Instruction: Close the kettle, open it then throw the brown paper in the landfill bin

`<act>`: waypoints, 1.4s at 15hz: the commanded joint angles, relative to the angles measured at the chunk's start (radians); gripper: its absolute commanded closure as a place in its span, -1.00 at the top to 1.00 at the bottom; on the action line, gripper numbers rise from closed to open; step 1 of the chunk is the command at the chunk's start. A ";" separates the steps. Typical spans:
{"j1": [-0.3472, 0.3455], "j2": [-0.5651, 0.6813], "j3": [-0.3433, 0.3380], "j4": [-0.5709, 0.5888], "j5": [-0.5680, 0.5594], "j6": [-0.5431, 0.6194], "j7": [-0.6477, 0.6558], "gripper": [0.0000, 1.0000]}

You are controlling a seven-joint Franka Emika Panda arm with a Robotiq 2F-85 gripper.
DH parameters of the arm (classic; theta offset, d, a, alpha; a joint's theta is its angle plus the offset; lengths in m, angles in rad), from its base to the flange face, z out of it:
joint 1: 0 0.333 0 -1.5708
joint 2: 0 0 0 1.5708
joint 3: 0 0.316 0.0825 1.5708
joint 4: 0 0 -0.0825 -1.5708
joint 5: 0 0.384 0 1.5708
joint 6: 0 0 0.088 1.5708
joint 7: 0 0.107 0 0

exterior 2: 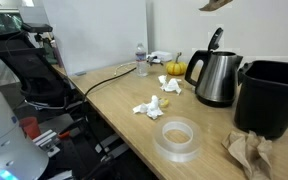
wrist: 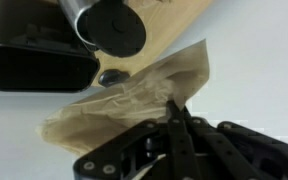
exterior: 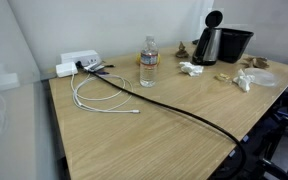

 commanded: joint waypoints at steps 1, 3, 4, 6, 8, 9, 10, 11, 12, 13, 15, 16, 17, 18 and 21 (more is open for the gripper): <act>-0.032 0.053 0.028 0.078 -0.154 -0.046 0.216 -1.00; -0.018 0.075 0.023 0.105 -0.179 -0.115 0.275 -1.00; -0.009 0.048 0.006 0.066 -0.148 -0.054 0.221 -0.98; -0.008 0.069 0.009 0.087 -0.153 -0.082 0.244 -0.98; -0.008 0.072 0.009 0.093 -0.153 -0.086 0.247 -0.98; -0.008 0.072 0.009 0.094 -0.153 -0.088 0.247 -0.98; -0.008 0.072 0.009 0.094 -0.153 -0.089 0.247 -0.98; -0.008 0.072 0.010 0.094 -0.153 -0.090 0.247 -0.98; -0.008 0.072 0.010 0.094 -0.153 -0.090 0.247 -1.00; -0.018 0.085 0.009 0.112 -0.200 -0.106 0.313 -1.00; -0.037 0.112 -0.001 0.146 -0.286 -0.124 0.447 -1.00; -0.043 0.128 -0.008 0.163 -0.326 -0.147 0.508 -1.00; -0.050 0.146 -0.017 0.181 -0.372 -0.162 0.570 -1.00; -0.053 0.166 -0.025 0.197 -0.401 -0.183 0.614 -1.00; 0.004 0.228 -0.098 0.220 -0.439 -0.200 0.698 -1.00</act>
